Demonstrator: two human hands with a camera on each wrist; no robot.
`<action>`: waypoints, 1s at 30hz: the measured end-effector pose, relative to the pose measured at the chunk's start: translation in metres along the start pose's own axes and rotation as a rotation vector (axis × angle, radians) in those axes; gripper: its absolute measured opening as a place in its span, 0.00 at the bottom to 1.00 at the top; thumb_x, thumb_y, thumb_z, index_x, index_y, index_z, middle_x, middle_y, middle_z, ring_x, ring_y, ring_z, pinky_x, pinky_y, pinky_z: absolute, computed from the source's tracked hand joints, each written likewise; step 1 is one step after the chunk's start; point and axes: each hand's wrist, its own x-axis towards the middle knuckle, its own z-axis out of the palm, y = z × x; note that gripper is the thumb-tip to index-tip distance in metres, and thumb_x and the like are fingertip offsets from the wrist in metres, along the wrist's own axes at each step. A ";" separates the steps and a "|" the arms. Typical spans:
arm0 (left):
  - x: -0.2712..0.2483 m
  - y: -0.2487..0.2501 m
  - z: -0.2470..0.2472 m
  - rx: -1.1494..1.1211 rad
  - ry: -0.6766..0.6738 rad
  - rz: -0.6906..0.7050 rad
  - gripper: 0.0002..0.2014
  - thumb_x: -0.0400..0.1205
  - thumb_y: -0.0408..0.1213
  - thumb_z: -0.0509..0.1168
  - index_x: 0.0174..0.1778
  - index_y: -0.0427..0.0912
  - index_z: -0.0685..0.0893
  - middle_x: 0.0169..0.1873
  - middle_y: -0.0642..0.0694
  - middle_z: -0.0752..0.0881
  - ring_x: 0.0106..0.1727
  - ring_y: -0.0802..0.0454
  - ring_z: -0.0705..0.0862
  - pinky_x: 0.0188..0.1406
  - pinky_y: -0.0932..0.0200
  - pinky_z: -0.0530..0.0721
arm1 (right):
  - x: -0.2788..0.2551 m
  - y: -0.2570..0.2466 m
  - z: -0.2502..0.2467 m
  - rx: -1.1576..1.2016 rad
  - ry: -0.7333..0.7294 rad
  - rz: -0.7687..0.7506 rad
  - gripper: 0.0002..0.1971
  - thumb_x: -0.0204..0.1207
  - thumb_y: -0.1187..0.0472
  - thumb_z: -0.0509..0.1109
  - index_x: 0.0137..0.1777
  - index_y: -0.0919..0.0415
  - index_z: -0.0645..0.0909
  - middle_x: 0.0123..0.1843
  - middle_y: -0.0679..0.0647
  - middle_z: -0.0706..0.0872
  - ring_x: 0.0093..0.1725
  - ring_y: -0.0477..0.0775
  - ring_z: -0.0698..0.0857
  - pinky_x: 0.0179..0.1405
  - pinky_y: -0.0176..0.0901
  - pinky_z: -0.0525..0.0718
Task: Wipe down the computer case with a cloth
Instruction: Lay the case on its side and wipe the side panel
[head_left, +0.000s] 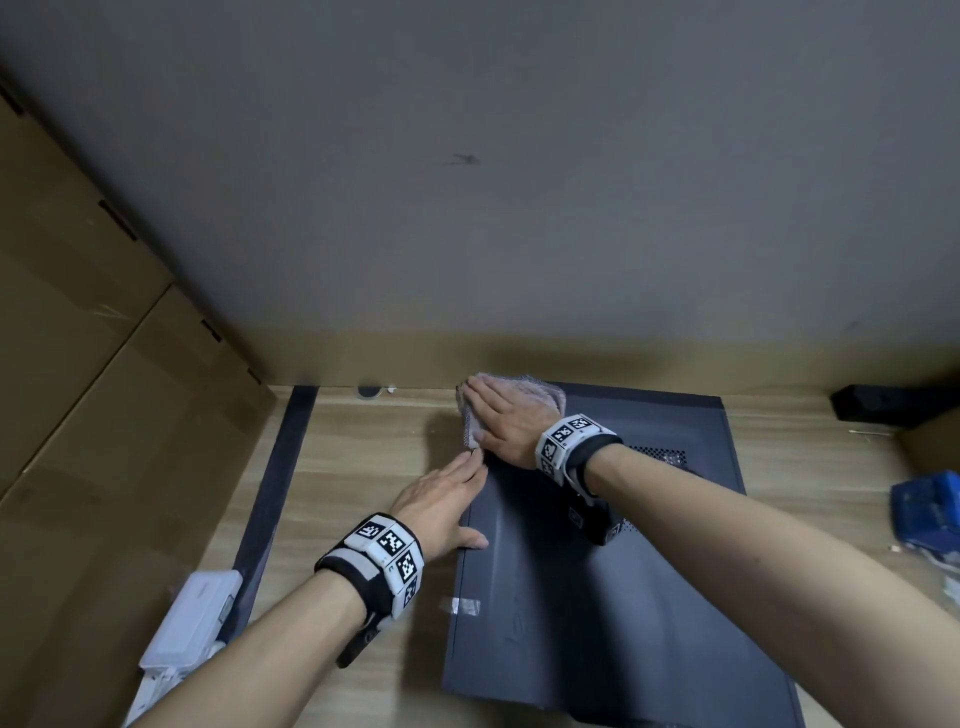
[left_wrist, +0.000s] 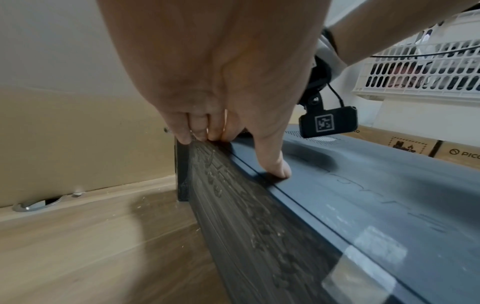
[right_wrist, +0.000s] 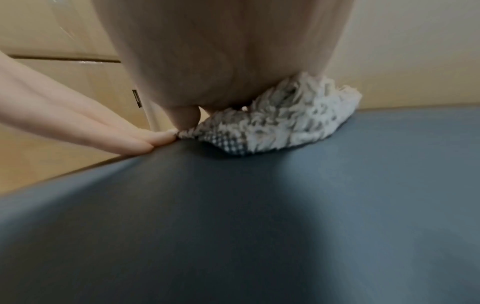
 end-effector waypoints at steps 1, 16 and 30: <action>0.000 0.001 -0.004 0.005 -0.010 -0.004 0.44 0.80 0.58 0.67 0.86 0.42 0.55 0.87 0.48 0.46 0.87 0.54 0.46 0.84 0.54 0.56 | -0.008 0.004 0.002 0.027 -0.009 0.028 0.35 0.89 0.44 0.44 0.87 0.65 0.40 0.89 0.61 0.40 0.88 0.56 0.39 0.83 0.46 0.34; 0.054 0.034 -0.043 0.046 0.049 -0.142 0.24 0.84 0.50 0.57 0.73 0.41 0.72 0.73 0.46 0.73 0.73 0.47 0.73 0.67 0.48 0.77 | -0.186 0.127 0.042 0.289 -0.027 0.662 0.36 0.89 0.43 0.45 0.87 0.63 0.37 0.88 0.58 0.35 0.87 0.54 0.36 0.79 0.43 0.35; 0.056 0.026 -0.037 -0.015 0.062 -0.248 0.29 0.86 0.47 0.56 0.81 0.38 0.63 0.85 0.42 0.55 0.84 0.45 0.59 0.77 0.49 0.67 | -0.165 0.140 0.049 0.469 -0.037 0.722 0.37 0.89 0.45 0.44 0.85 0.67 0.33 0.86 0.63 0.29 0.85 0.62 0.29 0.82 0.50 0.33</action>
